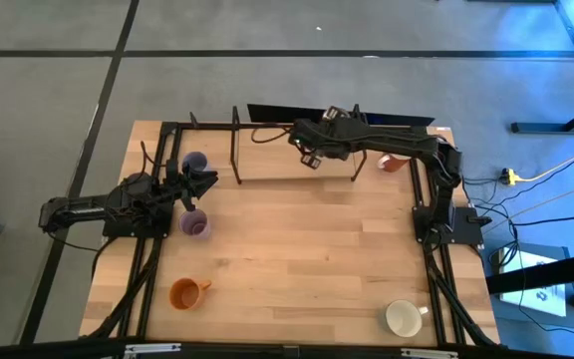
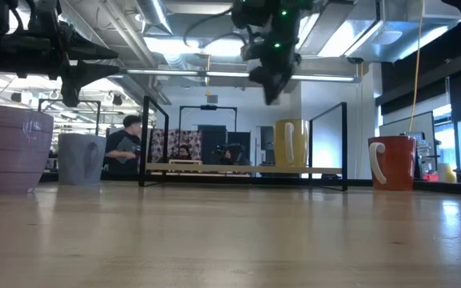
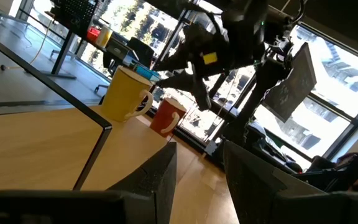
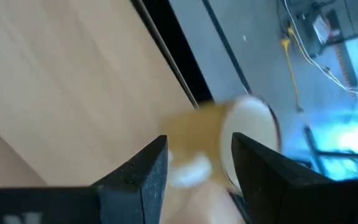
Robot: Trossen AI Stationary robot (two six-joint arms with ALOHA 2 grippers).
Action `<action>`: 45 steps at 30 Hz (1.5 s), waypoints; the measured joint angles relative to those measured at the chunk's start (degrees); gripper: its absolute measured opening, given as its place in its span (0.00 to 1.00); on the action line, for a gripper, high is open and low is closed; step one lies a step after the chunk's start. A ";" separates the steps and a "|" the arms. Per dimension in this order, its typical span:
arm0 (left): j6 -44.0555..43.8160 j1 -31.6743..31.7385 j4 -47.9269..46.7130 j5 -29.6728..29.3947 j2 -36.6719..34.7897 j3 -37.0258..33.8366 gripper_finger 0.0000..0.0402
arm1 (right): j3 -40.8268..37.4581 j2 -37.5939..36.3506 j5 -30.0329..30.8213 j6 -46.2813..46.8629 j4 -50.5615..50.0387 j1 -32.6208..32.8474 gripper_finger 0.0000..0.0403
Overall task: Place coffee mugs
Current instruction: Put the yellow mug on the shelf, then put the orange white mug on the shelf
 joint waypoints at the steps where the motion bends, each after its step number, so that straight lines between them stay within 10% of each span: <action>1: 0.00 0.00 0.10 -0.02 -0.01 0.00 0.31 | -0.50 0.13 -0.05 -0.52 2.06 -0.17 0.41; 45: 0.08 0.01 1.74 -0.02 0.00 0.00 0.31 | 3.69 -0.43 1.18 6.43 -12.14 3.82 0.41</action>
